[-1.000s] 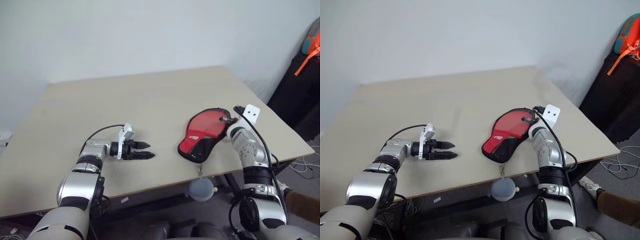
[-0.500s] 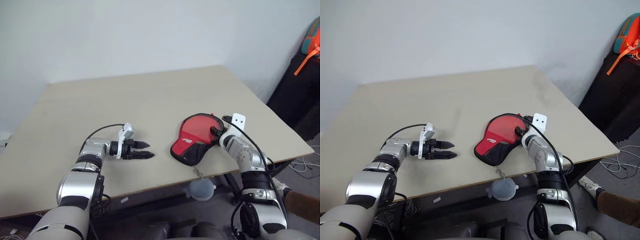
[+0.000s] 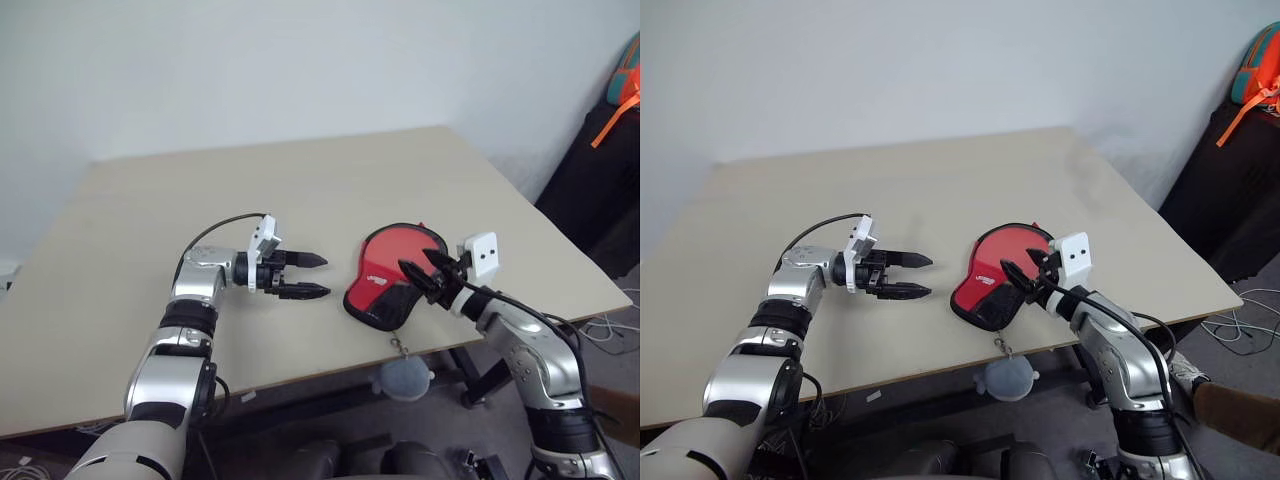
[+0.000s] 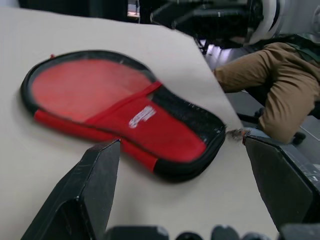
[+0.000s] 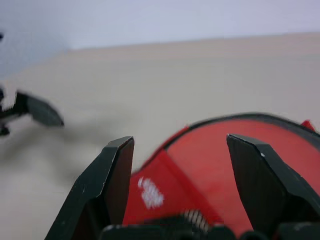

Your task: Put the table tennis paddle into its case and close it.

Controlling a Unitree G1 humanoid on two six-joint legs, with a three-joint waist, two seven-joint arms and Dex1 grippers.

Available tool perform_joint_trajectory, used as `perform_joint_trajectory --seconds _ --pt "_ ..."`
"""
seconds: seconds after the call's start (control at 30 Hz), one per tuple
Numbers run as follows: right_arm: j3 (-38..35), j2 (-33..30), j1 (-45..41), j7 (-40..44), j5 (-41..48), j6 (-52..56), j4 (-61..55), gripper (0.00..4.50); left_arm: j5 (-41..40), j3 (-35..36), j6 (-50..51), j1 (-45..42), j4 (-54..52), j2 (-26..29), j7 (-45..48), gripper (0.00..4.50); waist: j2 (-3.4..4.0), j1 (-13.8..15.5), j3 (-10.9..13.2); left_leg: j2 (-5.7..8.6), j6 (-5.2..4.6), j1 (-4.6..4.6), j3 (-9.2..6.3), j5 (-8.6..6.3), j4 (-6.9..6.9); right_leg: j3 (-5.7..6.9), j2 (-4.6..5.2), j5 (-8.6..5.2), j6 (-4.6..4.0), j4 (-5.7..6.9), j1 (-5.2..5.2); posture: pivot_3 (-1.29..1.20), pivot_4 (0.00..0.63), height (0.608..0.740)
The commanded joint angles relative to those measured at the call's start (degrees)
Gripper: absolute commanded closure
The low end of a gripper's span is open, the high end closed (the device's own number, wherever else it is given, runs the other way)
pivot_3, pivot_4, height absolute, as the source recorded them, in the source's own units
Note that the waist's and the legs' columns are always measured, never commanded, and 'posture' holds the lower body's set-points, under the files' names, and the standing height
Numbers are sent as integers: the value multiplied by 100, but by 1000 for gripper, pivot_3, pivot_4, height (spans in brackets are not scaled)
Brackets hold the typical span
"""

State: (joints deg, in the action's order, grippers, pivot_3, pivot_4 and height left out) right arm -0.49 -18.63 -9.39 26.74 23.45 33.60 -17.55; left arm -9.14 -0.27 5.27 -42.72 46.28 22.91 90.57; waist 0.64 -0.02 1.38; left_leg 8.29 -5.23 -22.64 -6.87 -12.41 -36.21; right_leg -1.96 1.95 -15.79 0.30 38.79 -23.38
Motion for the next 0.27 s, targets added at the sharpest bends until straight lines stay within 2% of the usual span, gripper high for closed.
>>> perform_joint_trajectory --seconds 0.03,0.27 --pt "98 -225 204 356 259 168 -512 1308 -5 -344 103 335 -867 114 105 298 -1 1 0 0 2 0 0 1 2 0 0 0 0 0 0 0 0 740" --pt "157 -571 503 716 429 312 -732 1308 -185 -717 726 743 -2302 328 -53 298 -11 42 7 -2 -29 0 0 -17 -8 3 0 1 -1 0 8 0 0 740"
